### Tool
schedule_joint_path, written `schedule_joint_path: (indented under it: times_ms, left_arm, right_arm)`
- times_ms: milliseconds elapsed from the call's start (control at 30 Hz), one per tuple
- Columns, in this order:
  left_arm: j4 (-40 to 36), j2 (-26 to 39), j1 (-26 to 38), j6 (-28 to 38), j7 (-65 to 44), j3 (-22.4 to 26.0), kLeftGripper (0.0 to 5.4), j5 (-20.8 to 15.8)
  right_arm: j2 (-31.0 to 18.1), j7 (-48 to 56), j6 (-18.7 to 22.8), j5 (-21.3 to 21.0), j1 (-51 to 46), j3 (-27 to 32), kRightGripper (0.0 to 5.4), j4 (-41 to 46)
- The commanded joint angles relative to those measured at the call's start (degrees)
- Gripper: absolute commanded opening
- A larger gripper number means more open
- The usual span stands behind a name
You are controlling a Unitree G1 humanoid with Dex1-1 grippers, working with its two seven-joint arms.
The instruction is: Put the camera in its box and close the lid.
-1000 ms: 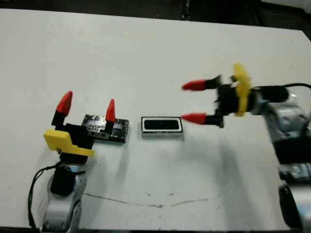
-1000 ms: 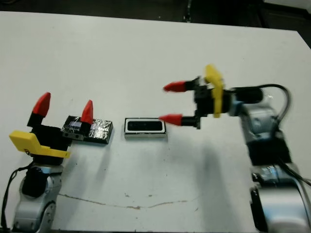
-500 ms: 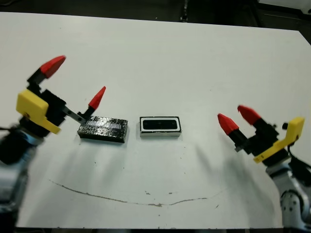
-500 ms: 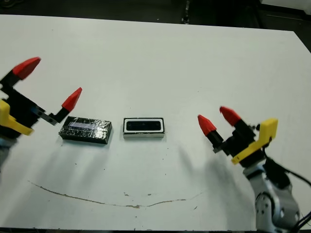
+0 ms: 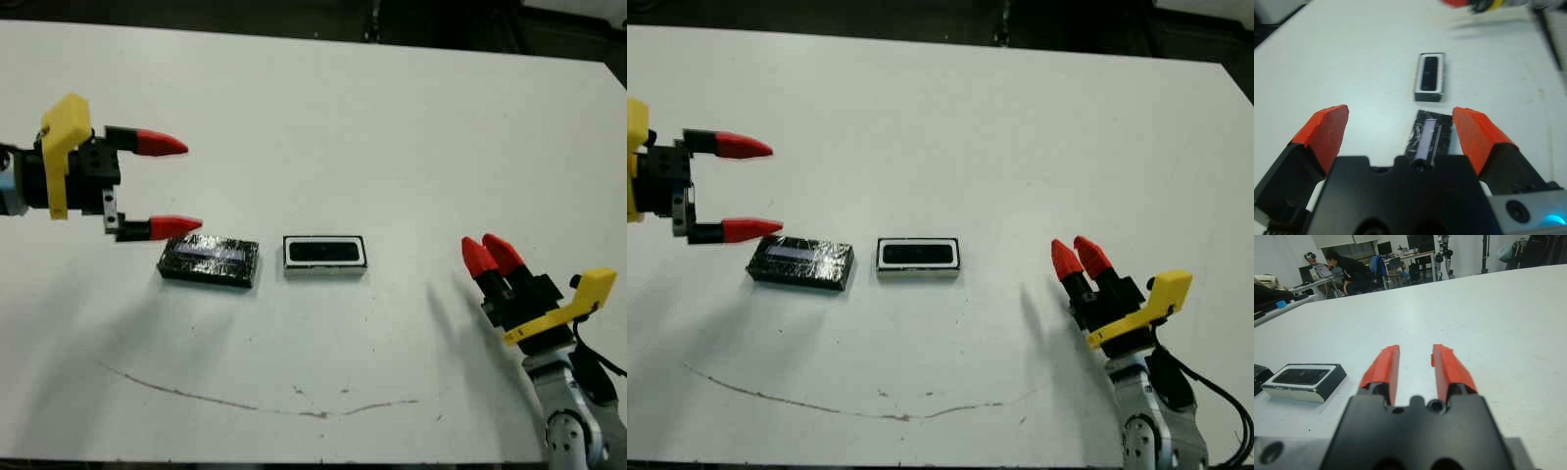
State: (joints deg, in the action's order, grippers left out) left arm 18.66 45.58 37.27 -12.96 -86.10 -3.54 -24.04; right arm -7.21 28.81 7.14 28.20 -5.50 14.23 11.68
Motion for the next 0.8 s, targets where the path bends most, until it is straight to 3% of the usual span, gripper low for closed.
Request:
schedule_joint_path:
  times_ms: [33, 267, 633, 800]
  left_arm:
    - [1.84, -1.55, 0.68, 0.19, -3.05, -1.03, 5.4, 0.31]
    - [2.38, -4.07, -1.13, 3.8, -6.36, -1.47, 5.4, 0.29]
    - [4.11, -4.4, -0.31, 6.45, -6.4, -5.47, 5.4, 3.48]
    - [5.52, -4.22, 0.41, 10.81, -6.4, -7.26, 5.4, 5.9]
  right_arm:
    - [-0.23, -1.67, -0.81, -0.84, 0.02, -0.4, 1.09, -0.03]
    - [-0.44, -3.44, -0.79, -0.94, -0.12, -0.85, 0.05, 0.27]
    - [-0.84, -2.6, -1.01, 0.06, -0.2, -1.15, 0.02, 0.05]
    - [-0.96, -1.98, -1.82, 0.17, -0.03, -1.1, 0.02, -0.63]
